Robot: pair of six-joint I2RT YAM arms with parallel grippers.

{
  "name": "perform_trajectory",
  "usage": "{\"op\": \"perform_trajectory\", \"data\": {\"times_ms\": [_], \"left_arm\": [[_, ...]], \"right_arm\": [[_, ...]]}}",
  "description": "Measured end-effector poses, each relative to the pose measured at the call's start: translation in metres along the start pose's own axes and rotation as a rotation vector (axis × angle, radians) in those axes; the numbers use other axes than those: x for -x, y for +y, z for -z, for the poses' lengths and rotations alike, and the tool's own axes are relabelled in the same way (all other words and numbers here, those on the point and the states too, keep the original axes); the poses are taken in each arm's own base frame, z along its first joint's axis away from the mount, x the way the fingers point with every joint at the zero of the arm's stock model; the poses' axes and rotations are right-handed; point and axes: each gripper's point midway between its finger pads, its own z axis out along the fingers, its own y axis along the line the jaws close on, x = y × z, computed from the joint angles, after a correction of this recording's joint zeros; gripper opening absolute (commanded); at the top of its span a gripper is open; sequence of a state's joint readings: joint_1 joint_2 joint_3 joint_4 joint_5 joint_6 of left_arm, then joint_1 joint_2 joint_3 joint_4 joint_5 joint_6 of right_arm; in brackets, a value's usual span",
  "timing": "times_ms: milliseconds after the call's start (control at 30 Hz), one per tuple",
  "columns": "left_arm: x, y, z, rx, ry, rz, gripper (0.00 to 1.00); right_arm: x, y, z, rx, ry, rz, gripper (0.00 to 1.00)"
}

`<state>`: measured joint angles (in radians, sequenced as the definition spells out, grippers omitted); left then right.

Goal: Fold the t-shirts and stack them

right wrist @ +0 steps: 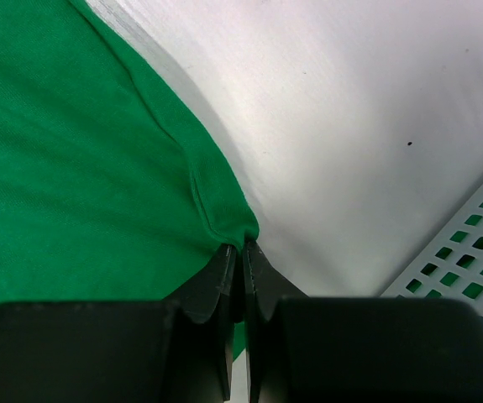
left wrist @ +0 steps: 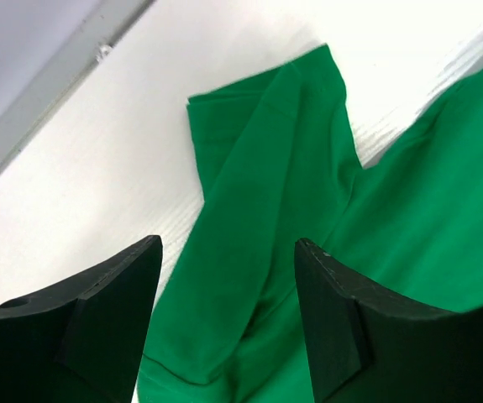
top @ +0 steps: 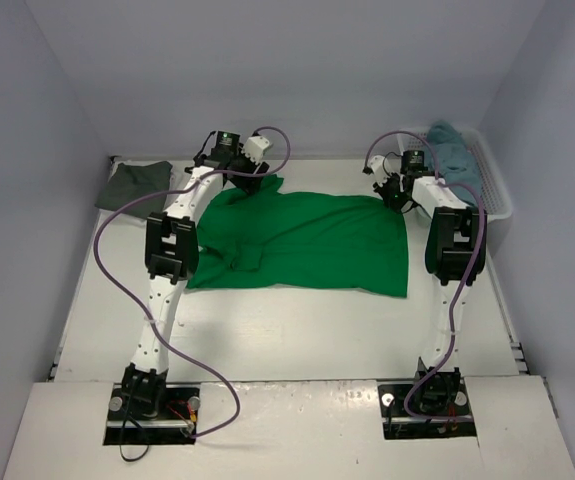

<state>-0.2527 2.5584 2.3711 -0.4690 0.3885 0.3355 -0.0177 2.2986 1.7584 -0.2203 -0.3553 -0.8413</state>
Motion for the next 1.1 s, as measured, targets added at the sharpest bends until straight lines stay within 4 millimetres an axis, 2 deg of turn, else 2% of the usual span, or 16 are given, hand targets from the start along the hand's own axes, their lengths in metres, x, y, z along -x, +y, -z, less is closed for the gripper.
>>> {"op": "perform_trajectory", "data": {"times_ms": [167, 333, 433, 633, 667, 800, 833, 933, 1100], "left_arm": [[0.018, 0.006, 0.001, 0.015, -0.045, -0.015, 0.59], [0.025, 0.01, -0.003, 0.023, -0.074, -0.025, 0.59], [0.02, 0.011, -0.014, 0.019, -0.074, -0.024, 0.59], [-0.009, 0.003, -0.036, -0.015, -0.029, -0.005, 0.58], [-0.008, 0.003, -0.037, -0.02, -0.036, -0.003, 0.58], [-0.005, 0.004, -0.037, -0.018, -0.042, -0.003, 0.43], [-0.005, 0.004, -0.038, -0.017, -0.043, -0.002, 0.35], [-0.007, 0.004, -0.04, -0.02, -0.042, 0.0, 0.25], [-0.007, 0.004, -0.04, -0.017, -0.042, 0.001, 0.23]], "right_arm": [[0.0, 0.001, 0.0, -0.001, -0.001, 0.001, 0.0], [0.0, 0.001, 0.0, -0.005, -0.005, 0.002, 0.0], [0.0, 0.001, 0.0, -0.007, -0.007, 0.003, 0.0], [0.0, 0.001, 0.0, -0.008, -0.009, 0.003, 0.0], [0.0, 0.001, 0.001, -0.008, -0.009, 0.002, 0.0], [-0.001, 0.003, 0.001, -0.006, -0.008, 0.001, 0.0], [-0.001, 0.003, 0.001, -0.006, -0.008, 0.001, 0.0], [-0.001, 0.003, 0.001, -0.007, -0.009, 0.002, 0.0], [-0.001, 0.003, 0.001, -0.008, -0.009, 0.002, 0.0]]}}
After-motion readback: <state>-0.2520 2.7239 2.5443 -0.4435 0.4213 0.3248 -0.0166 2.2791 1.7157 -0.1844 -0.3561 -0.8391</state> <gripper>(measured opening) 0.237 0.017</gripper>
